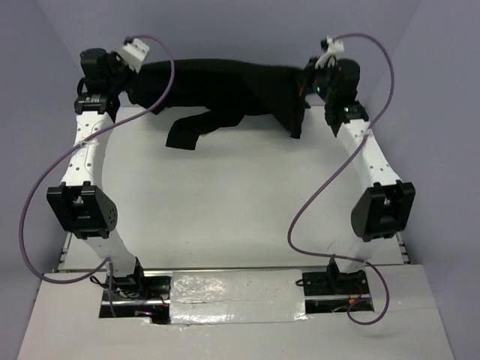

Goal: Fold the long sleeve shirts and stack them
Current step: Flatten the shirt out

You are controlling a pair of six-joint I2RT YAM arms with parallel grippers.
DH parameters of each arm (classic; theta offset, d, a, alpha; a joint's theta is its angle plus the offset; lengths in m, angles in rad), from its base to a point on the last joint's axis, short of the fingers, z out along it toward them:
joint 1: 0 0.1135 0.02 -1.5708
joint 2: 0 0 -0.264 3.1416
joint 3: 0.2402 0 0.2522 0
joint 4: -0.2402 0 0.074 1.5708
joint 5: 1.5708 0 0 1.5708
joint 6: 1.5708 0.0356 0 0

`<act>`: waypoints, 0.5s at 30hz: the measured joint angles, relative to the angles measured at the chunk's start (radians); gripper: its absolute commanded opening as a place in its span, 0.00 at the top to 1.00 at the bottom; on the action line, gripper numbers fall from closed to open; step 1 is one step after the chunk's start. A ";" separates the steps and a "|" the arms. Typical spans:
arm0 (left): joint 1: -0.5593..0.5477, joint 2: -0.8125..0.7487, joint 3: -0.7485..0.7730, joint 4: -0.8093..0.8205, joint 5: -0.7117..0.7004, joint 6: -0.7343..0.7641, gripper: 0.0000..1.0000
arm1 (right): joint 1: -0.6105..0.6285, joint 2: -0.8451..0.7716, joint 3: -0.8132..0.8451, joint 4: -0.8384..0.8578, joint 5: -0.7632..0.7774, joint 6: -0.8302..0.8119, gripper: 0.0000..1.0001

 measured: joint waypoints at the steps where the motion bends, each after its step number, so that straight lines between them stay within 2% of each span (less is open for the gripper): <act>1: 0.000 -0.028 -0.067 -0.043 0.006 0.040 1.00 | -0.003 -0.058 -0.130 -0.016 0.011 -0.005 1.00; 6: -0.001 -0.201 -0.382 -0.259 0.011 0.249 1.00 | 0.002 -0.423 -0.603 -0.113 0.035 -0.012 1.00; 10: -0.001 -0.357 -0.595 -0.415 -0.019 0.361 1.00 | 0.069 -0.707 -0.774 -0.156 0.037 -0.010 1.00; 15: 0.000 -0.497 -0.813 -0.567 -0.062 0.456 1.00 | 0.113 -0.837 -0.890 -0.272 0.034 0.013 1.00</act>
